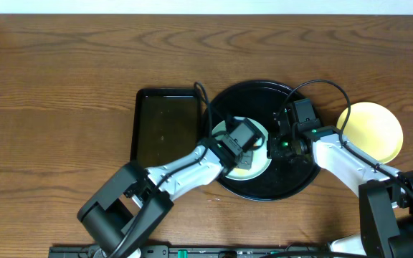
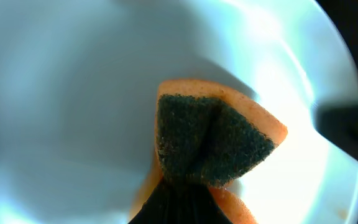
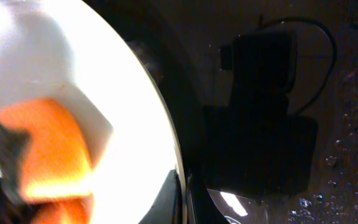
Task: Clean dirty plates on tray and stack at the side
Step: 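Scrub the sauce-stained green plate with the sponge in the left gripper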
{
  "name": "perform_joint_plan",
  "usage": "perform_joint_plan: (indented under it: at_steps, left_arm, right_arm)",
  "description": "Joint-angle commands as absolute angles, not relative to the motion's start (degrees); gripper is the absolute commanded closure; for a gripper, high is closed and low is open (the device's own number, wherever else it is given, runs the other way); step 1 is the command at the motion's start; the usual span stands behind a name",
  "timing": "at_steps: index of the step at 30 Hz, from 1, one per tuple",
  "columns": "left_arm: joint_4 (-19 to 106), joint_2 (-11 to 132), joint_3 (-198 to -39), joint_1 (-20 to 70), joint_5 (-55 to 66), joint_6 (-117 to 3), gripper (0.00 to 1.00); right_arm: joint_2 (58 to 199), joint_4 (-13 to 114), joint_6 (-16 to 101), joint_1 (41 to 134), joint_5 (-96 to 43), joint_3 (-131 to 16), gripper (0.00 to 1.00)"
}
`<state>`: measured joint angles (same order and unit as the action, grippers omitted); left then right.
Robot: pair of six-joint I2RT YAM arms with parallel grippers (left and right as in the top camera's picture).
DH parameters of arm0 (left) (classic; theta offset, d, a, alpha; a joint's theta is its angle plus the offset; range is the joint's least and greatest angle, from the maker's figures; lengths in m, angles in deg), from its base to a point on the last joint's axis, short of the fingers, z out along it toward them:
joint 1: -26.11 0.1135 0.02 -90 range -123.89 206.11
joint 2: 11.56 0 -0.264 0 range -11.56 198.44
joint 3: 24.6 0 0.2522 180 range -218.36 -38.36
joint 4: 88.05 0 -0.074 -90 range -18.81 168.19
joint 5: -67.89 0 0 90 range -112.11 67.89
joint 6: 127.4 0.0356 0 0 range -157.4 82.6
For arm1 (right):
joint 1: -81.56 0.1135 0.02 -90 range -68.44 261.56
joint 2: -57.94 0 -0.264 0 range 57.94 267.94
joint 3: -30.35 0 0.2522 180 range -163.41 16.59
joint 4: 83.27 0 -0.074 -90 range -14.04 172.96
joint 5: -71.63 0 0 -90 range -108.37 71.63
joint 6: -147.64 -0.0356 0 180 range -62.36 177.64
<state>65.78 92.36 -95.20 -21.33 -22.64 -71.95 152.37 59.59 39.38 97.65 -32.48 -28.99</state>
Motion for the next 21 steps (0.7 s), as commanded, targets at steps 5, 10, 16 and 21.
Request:
perform_joint_plan:
  at_steps: [5, 10, 16, 21]
  left_arm:
    - [65.15, 93.03, -94.50, -14.01, -27.45, -70.55, 0.92]
    - [63.33, 87.72, -94.63, -12.78, -20.11, -68.30, 0.92]
    - [56.38, 77.41, -94.63, -11.32, -23.28, -66.55, 0.92]
    - [51.31, 73.80, -94.63, -7.08, -28.26, -64.63, 0.92]
  right_arm:
    - [152.17, 58.67, 39.01, 98.13, -30.18, -28.55, 0.99]
    - [152.17, 58.74, 39.01, 98.09, -30.14, -28.55, 0.99]
    - [152.17, 60.51, 39.03, 98.09, -30.16, -28.58, 0.99]
    - [151.82, 64.66, 39.01, 98.09, -30.20, -29.14, 0.99]
